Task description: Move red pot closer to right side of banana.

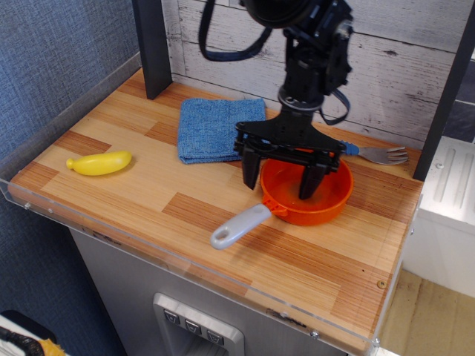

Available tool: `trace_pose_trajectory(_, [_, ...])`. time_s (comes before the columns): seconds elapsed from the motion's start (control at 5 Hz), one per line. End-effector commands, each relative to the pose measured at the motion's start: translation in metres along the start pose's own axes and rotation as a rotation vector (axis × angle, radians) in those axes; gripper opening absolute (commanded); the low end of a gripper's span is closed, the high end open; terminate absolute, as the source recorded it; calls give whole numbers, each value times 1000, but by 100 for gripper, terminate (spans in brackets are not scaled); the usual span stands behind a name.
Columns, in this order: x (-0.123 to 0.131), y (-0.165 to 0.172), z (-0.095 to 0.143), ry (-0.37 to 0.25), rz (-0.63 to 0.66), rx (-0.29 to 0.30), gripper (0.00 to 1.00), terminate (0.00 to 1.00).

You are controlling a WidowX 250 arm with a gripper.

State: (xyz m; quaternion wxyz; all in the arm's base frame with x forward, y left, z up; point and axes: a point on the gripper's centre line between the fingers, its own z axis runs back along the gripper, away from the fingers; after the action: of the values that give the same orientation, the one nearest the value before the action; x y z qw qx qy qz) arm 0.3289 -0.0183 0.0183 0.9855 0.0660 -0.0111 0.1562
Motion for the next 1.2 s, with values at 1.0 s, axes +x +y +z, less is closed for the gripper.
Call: trace_pose_trajectory(1.0, [-23, 91, 54, 24, 513, -3, 0, 0])
